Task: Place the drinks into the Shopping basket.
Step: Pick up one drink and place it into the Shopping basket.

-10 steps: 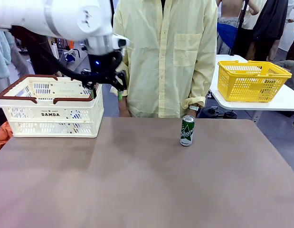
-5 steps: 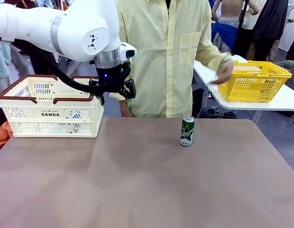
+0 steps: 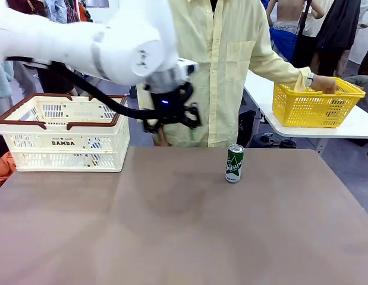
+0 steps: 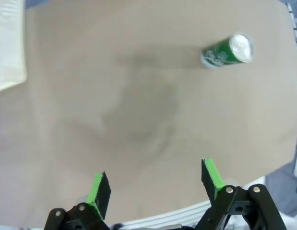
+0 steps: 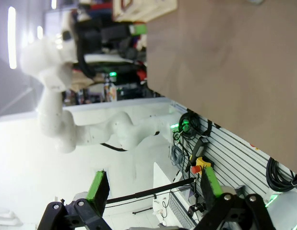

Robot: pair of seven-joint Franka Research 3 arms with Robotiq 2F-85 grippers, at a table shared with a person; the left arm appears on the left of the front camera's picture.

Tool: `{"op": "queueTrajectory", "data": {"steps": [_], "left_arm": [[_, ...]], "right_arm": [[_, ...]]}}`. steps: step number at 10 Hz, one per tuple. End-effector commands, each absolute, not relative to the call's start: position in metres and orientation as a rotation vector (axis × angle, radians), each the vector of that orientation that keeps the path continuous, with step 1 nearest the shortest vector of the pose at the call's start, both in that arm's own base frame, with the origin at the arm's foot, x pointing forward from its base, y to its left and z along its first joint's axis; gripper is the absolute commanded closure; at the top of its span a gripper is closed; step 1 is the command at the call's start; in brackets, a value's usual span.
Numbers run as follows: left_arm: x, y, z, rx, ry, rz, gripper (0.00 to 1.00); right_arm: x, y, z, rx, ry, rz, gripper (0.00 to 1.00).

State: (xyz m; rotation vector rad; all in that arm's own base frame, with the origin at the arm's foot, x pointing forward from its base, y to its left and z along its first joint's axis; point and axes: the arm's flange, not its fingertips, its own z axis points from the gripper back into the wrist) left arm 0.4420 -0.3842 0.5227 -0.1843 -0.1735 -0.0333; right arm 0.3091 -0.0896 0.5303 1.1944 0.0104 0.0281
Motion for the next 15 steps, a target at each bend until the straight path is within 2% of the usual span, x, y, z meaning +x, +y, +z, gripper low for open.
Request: {"op": "queueTrajectory", "data": {"steps": [1,4,9,15], "left_arm": [[0.467,-0.432,0.512,-0.204,-0.190,0.002,0.00],[0.510,-0.496,0.500,-0.187,-0.237,-0.054,0.00],[0.581,-0.567,0.491,-0.158,-0.177,-0.094,0.00],[0.607,-0.587,0.425,-0.117,-0.138,-0.122,0.00]], "right_arm": [[0.307,-0.092,0.531,1.181,0.007,0.052,0.00],[0.307,-0.092,0.531,1.181,0.007,0.052,0.00],[0.307,-0.092,0.531,1.181,0.007,0.052,0.00],[0.307,-0.092,0.531,1.181,0.007,0.052,0.00]]}}
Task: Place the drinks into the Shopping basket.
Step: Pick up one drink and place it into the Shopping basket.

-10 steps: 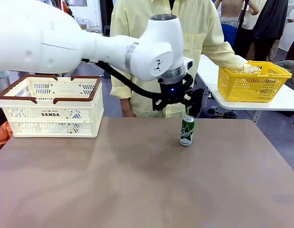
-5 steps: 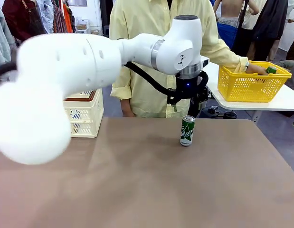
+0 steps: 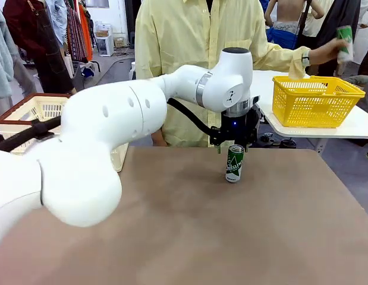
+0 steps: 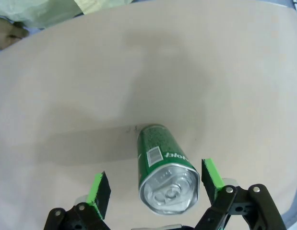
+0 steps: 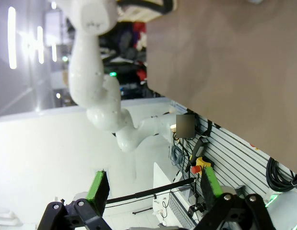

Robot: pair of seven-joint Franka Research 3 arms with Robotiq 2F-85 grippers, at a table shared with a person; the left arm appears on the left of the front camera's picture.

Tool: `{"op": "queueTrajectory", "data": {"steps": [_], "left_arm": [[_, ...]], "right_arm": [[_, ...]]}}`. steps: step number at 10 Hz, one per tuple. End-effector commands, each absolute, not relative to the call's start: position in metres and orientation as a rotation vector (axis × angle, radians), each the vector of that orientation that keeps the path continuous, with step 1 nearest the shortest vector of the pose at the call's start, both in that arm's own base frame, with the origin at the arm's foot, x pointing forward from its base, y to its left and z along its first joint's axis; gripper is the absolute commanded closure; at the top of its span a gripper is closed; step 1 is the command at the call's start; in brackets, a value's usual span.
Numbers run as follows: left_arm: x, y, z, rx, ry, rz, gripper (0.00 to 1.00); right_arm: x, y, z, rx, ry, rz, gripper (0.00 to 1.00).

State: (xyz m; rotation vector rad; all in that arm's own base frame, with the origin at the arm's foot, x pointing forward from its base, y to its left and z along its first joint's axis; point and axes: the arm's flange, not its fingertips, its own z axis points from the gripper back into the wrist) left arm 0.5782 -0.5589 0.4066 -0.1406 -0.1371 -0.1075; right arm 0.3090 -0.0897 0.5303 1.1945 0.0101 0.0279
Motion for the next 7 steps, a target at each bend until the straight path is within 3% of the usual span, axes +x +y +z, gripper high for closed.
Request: {"op": "queueTrajectory", "data": {"steps": [1,3,4,5,7], "left_arm": [[0.6079,-0.5882,0.4217,-0.117,-0.137,-0.135,0.00],[0.6085,-0.5904,0.4155,-0.117,-0.128,-0.154,0.00],[0.6087,-0.5905,0.4135,-0.108,-0.118,-0.159,0.45],[0.6086,-0.5909,0.4139,-0.113,-0.122,-0.171,1.00],[0.6069,-0.5913,0.4135,-0.125,-0.124,-0.183,1.00]], "right_arm": [[0.3071,-0.0920,0.5305,1.181,0.007,0.052,0.00],[0.3071,-0.0920,0.5305,1.181,0.007,0.052,0.00],[0.3071,-0.0920,0.5305,1.181,0.007,0.052,0.00],[0.3071,-0.0920,0.5305,1.181,0.007,0.052,0.00],[0.3071,-0.0920,0.5305,1.181,0.007,0.052,0.00]]}}
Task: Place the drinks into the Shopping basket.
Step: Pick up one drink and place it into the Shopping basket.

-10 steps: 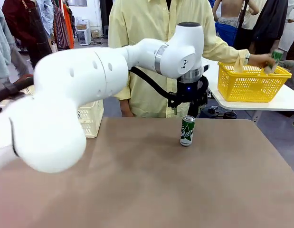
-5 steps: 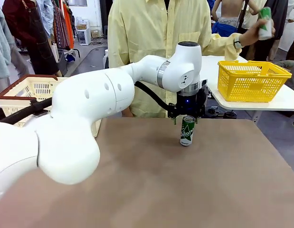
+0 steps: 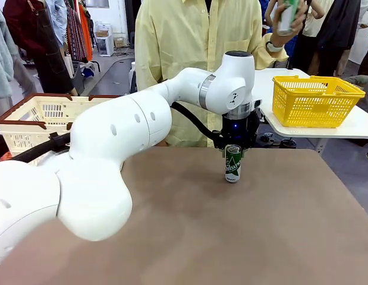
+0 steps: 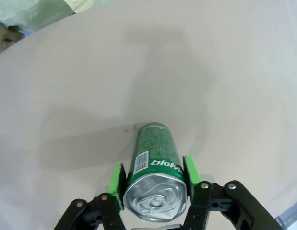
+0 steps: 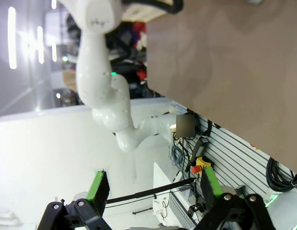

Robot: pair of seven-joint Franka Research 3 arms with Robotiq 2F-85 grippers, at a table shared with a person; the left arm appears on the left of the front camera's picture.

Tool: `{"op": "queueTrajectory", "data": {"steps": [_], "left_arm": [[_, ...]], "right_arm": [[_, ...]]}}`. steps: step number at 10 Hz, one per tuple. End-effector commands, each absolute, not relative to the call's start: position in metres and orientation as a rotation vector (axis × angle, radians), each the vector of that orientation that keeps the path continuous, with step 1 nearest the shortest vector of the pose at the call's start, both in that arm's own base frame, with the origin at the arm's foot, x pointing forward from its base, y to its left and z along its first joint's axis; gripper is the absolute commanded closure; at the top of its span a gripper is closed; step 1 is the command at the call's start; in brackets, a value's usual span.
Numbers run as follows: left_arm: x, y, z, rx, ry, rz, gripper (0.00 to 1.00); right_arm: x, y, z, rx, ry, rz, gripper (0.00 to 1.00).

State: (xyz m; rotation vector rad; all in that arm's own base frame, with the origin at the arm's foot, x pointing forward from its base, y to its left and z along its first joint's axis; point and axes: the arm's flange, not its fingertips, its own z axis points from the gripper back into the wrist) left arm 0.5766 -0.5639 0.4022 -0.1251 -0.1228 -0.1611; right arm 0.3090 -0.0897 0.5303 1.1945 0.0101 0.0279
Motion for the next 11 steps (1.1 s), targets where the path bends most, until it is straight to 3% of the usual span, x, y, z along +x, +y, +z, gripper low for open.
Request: {"op": "queueTrajectory", "data": {"steps": [1,4,6,8,11], "left_arm": [[0.606,-0.592,0.413,-0.120,-0.125,-0.184,1.00],[0.583,-0.580,0.435,-0.162,-0.131,-0.214,1.00],[0.519,-0.541,0.491,-0.170,-0.058,-0.269,1.00],[0.446,-0.480,0.526,-0.042,-0.021,-0.361,1.00],[0.368,-0.406,0.520,-0.008,-0.042,-0.455,1.00]], "right_arm": [[0.307,-0.092,0.531,1.181,0.007,0.052,0.00],[0.307,-0.092,0.531,1.181,0.007,0.052,0.00],[0.307,-0.092,0.531,1.181,0.007,0.052,0.00],[0.307,-0.092,0.531,1.181,0.007,0.052,0.00],[0.307,-0.092,0.531,1.181,0.007,0.052,0.00]]}}
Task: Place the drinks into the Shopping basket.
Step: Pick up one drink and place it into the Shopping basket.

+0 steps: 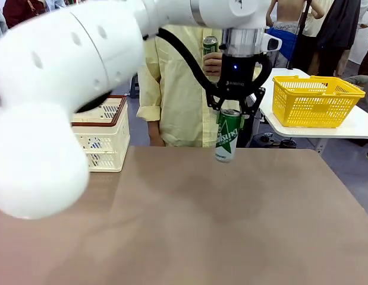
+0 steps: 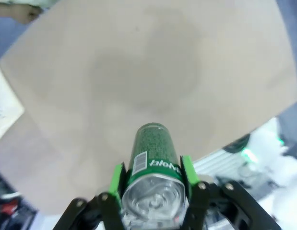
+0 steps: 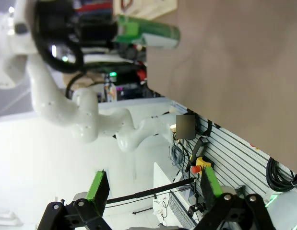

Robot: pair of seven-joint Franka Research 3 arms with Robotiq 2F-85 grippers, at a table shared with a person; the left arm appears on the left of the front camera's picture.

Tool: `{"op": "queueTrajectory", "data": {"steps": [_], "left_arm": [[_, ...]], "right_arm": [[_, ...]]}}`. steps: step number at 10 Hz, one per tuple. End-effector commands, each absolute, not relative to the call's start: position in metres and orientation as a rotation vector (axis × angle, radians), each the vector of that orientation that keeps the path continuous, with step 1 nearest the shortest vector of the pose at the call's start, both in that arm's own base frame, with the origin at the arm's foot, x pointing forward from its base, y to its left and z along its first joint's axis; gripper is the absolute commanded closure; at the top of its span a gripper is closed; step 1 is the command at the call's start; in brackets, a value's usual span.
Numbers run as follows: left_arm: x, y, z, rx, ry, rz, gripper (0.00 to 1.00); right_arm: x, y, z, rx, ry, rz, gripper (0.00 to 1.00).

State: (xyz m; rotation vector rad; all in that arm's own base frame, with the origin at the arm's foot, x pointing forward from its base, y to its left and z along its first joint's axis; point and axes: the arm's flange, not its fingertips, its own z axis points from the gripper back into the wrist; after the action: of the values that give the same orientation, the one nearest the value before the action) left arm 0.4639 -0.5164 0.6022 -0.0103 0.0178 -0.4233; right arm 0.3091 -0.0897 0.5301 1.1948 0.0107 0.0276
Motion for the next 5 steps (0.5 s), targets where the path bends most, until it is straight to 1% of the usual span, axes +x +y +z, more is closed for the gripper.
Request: {"op": "queueTrajectory", "data": {"steps": [1,2,3,4,5], "left_arm": [[0.345,-0.372,0.517,-0.002,-0.058,-0.438,1.00],[0.323,-0.336,0.510,0.011,0.035,-0.524,1.00],[0.299,-0.302,0.498,0.079,0.125,-0.385,1.00],[0.281,-0.275,0.490,0.105,0.197,-0.309,1.00],[0.263,-0.251,0.486,0.068,0.190,-0.267,1.00]], "right_arm": [[0.307,-0.092,0.531,1.181,0.007,0.052,0.00],[0.307,-0.092,0.531,1.181,0.007,0.052,0.00],[0.307,-0.092,0.531,1.181,0.007,0.052,0.00],[0.307,-0.092,0.531,1.181,0.007,0.052,0.00],[0.307,-0.092,0.531,1.181,0.007,0.052,0.00]]}}
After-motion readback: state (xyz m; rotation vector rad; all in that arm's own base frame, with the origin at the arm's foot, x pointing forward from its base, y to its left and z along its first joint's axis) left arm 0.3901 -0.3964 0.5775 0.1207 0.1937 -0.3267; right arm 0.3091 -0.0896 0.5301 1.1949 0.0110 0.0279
